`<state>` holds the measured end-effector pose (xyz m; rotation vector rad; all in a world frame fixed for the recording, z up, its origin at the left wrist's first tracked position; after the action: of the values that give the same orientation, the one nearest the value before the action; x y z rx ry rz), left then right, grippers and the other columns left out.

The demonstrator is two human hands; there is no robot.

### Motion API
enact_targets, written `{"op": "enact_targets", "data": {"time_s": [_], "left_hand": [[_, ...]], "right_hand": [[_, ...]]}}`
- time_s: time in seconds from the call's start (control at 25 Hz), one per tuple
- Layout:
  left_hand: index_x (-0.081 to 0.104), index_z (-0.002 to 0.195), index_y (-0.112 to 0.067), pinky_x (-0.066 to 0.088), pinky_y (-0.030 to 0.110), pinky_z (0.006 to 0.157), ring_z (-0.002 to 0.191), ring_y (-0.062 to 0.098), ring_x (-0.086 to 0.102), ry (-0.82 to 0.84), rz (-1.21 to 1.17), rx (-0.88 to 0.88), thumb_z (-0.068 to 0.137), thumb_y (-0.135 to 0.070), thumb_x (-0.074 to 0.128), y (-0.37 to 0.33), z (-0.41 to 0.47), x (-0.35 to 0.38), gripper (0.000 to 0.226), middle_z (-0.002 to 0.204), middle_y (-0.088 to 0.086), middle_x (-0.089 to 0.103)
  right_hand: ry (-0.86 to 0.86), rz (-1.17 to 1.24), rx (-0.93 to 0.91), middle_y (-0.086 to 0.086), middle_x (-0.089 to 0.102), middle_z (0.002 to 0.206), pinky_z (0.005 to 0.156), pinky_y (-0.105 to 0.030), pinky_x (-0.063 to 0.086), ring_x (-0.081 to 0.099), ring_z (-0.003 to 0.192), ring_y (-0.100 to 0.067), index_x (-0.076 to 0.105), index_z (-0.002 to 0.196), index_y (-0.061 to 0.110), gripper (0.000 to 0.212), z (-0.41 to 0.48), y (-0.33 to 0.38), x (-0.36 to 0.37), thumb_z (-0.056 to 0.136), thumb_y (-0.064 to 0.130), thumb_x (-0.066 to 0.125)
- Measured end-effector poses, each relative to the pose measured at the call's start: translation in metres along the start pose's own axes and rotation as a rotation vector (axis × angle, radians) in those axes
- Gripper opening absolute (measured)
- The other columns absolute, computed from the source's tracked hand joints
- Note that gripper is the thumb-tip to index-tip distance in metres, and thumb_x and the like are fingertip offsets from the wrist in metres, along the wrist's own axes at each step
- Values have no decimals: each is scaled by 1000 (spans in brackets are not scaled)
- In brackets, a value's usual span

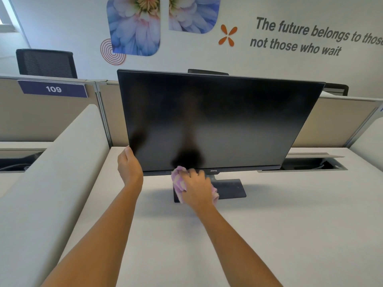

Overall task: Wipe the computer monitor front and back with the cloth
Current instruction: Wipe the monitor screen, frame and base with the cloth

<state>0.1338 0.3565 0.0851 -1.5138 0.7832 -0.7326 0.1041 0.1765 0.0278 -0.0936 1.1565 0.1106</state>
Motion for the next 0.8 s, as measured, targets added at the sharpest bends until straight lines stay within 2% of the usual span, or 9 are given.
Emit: {"op": "enact_targets", "data": {"time_s": [0.08,0.16,0.24,0.32,0.48,0.64,0.8], "left_hand": [[41,137,-17,31,35,108,130,23,41,14,0,-7,101,-39,27,0,0,-1,45,141,4,45],[41,137,-17,31,34,108,129,22,41,23,-3,-4,101,-38,27,-1,-1,-2,44,141,4,45],[40,138,-16,30,33,108,130,22,40,31,-11,0,101,-37,27,-1,-3,-2,44,141,3,44],[39,138,-17,29,34,109,131,22,39,39,-13,-11,101,-38,26,-2,-3,-3,45,142,3,43],[39,139,-18,28,37,111,133,22,37,63,-10,-47,101,-40,26,0,0,-6,46,144,3,42],[40,139,-19,29,35,109,131,22,39,90,-21,-48,101,-39,25,-2,-1,-8,46,143,3,43],[39,139,-18,30,34,108,130,22,39,96,2,-21,101,-38,23,-3,-1,-7,45,142,4,43]], "right_hand": [[65,-36,112,-8,62,102,67,-36,48,58,86,-29,57,120,19,48,-4,-31,-3,74,31,64],[154,-11,306,-9,57,116,82,-37,48,53,104,-27,49,130,21,46,-8,-59,-6,85,33,54],[188,55,504,-9,55,118,88,-35,49,52,109,-26,46,133,22,48,-9,-69,-11,87,34,55],[186,125,574,-10,55,117,89,-34,49,52,109,-25,47,132,19,48,-5,-56,-13,87,33,56],[217,147,393,-11,54,116,88,-35,45,51,110,-27,46,129,16,46,4,-8,-16,85,27,55],[314,158,159,-11,51,120,92,-38,43,47,114,-28,41,133,15,69,18,51,-12,75,33,73],[273,68,11,-11,50,123,92,-37,43,47,115,-28,39,134,19,69,22,57,-9,76,34,73]]}}
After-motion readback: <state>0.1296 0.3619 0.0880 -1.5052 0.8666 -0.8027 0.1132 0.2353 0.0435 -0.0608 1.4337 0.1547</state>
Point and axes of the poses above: each hand's wrist, its own z-axis towards the middle knuckle, its own x-axis out of the palm, y = z × x, the point moved 3 cm from there along z, towards the middle knuckle
